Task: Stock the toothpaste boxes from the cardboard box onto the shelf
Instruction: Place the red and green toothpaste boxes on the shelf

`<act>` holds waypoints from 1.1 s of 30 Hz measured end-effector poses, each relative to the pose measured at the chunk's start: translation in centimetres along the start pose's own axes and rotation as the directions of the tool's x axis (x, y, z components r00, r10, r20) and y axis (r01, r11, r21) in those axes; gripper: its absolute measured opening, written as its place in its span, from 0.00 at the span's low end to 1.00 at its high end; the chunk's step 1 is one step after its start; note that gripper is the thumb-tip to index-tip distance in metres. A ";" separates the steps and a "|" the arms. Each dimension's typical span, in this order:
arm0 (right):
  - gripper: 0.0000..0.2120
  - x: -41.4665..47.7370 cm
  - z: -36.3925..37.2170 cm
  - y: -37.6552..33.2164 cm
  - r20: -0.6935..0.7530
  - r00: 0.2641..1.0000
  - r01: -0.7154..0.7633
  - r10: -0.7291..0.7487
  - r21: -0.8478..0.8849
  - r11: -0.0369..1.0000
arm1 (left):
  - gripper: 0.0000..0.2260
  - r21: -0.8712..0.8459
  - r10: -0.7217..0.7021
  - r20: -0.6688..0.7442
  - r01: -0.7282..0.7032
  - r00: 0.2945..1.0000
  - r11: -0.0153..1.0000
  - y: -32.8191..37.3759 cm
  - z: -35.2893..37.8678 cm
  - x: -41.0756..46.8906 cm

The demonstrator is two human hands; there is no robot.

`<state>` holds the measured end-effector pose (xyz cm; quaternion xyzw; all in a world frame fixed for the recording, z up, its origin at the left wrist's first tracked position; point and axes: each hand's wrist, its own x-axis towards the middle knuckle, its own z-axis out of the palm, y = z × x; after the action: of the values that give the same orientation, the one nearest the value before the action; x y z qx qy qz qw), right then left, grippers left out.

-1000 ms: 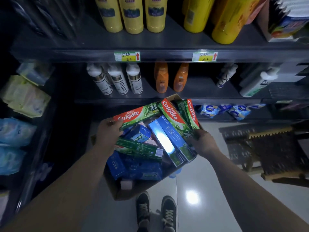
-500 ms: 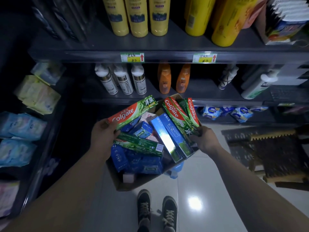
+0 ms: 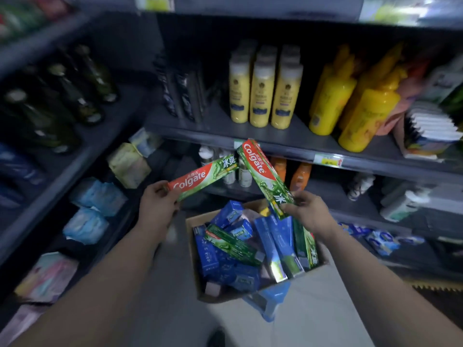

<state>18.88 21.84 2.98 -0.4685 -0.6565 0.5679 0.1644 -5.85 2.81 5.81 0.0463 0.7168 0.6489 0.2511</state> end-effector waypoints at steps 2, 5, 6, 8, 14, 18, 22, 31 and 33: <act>0.08 0.1 1.0 -2.9 0.040 0.998 0.054 -0.055 0.013 0.998 | 0.12 -0.051 0.028 -0.040 -0.030 0.999 0.998 2.3 -1.9 -0.5; 0.09 0.4 2.9 -7.2 0.107 0.988 0.111 -0.113 0.019 0.994 | 0.09 -0.091 0.088 -0.091 -0.097 0.992 0.991 5.4 -5.5 -1.3; 0.12 0.5 3.7 -8.6 0.129 0.983 0.131 -0.132 0.021 0.991 | 0.10 -0.094 0.114 -0.114 -0.125 0.987 0.988 6.3 -6.7 -1.5; 0.18 0.4 5.4 -11.4 0.175 0.967 0.178 -0.184 0.048 0.983 | 0.13 -0.093 0.165 -0.173 -0.183 0.971 0.979 8.1 -9.3 -2.1; 0.12 -1.6 11.3 -20.4 0.277 0.885 0.370 -0.373 0.065 0.927 | 0.16 -0.091 0.266 -0.318 -0.309 0.910 0.947 13.6 -16.5 -4.7; 0.13 -3.0 15.9 -25.7 0.329 0.817 0.469 -0.474 0.100 0.877 | 0.18 -0.122 0.305 -0.430 -0.389 0.850 0.913 16.4 -21.8 -5.5; 0.12 -4.0 21.1 -29.9 0.357 0.757 0.556 -0.548 0.089 0.826 | 0.18 -0.117 0.309 -0.522 -0.426 0.795 0.897 18.9 -27.6 -5.3; 0.22 -4.5 32.9 -38.1 0.350 0.724 0.602 -0.594 0.097 0.792 | 0.16 0.021 0.352 -0.622 -0.435 0.699 0.900 23.2 -40.7 -2.8; 0.18 -4.8 35.3 -39.6 0.346 0.723 0.605 -0.598 0.100 0.790 | 0.16 0.043 0.356 -0.621 -0.423 0.699 0.905 23.7 -43.0 -1.8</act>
<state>-22.01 0.42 29.52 -0.1200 -0.7967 0.5532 0.2119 -28.52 -33.22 30.32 -0.0297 0.6979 0.7023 -0.1371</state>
